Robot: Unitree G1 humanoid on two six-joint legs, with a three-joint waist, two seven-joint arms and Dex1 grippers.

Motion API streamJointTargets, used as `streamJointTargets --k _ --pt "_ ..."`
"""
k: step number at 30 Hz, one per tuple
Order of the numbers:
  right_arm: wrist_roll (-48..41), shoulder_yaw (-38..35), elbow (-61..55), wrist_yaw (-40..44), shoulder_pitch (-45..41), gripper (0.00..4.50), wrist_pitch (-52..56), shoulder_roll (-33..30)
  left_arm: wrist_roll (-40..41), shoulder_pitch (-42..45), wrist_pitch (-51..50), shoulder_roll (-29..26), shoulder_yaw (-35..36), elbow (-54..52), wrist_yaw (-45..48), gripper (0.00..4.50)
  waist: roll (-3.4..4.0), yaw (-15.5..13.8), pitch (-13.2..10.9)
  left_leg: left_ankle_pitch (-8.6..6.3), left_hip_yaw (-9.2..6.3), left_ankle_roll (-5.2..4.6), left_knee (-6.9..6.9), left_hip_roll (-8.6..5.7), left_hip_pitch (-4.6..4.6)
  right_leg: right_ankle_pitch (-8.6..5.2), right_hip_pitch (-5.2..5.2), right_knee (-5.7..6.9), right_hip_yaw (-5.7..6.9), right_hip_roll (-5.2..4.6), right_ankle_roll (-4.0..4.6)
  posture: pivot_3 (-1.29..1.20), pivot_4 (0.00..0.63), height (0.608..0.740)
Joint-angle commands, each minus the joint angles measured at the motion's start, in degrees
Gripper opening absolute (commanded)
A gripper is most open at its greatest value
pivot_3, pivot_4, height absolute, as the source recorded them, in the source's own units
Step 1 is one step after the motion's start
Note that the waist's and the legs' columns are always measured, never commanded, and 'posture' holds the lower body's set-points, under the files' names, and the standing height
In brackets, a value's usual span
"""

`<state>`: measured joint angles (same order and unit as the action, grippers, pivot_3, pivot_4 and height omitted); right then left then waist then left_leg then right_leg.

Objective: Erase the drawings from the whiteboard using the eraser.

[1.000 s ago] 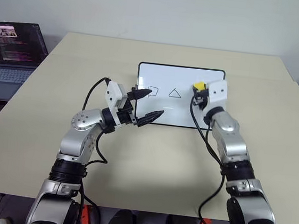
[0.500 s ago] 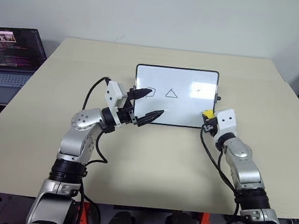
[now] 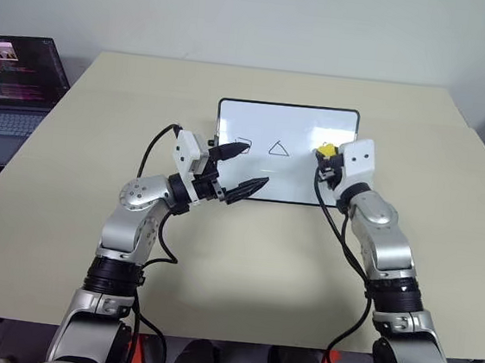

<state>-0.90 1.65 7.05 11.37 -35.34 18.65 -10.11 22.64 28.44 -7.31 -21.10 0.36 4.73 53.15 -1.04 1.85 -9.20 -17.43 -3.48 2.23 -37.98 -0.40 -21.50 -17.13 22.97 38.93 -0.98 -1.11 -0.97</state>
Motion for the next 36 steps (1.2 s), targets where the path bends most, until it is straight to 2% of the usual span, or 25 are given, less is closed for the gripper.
streamJointTargets --k 1,9,17,24,36 --pt "0.00 -0.32 0.22 -0.80 -3.13 1.27 -0.51 0.82 0.68 1.00 0.39 0.04 0.35 -1.53 0.01 4.50 0.00 0.00 0.00 0.01 0.02 0.01 -0.06 -0.01 -0.30 0.00 0.28 0.02 -0.01 -0.02 0.00 0.00 0.150 0.740" --pt "0.71 -1.09 10.26 -0.90 -8.03 1.27 -5.22 -0.01 0.91 0.42 0.08 -0.10 0.55 -2.48 -0.22 4.50 0.00 0.00 0.00 0.00 0.08 -0.01 -0.08 -0.03 -0.41 0.01 0.42 0.03 -0.02 -0.05 0.00 0.00 0.150 0.740" --pt "3.08 -0.81 18.30 -1.27 -8.65 1.27 -9.05 -3.16 0.89 0.14 -0.14 0.22 0.43 -3.01 -0.74 4.50 -0.01 -0.03 0.01 -0.04 0.10 -0.10 -0.17 -0.03 -0.31 0.02 0.31 0.11 -0.02 -0.05 0.00 0.00 0.150 0.740" --pt "2.49 -0.83 14.11 -1.17 -4.95 1.27 -7.42 -3.34 0.84 0.75 0.10 -0.08 0.50 -2.15 -0.25 4.50 -0.02 -0.06 0.03 -0.05 0.08 -0.15 -0.34 -0.03 -0.28 0.09 0.23 0.16 -0.02 -0.05 -0.02 0.00 0.150 0.740" --pt "2.35 0.19 1.70 0.52 7.71 1.27 0.21 -3.60 0.75 0.99 0.22 -0.29 0.72 -1.66 0.10 4.50 -0.03 -0.09 0.06 -0.10 0.07 -0.23 -0.46 -0.02 -0.28 0.13 0.20 0.20 -0.02 -0.04 -0.06 0.00 0.150 0.740"
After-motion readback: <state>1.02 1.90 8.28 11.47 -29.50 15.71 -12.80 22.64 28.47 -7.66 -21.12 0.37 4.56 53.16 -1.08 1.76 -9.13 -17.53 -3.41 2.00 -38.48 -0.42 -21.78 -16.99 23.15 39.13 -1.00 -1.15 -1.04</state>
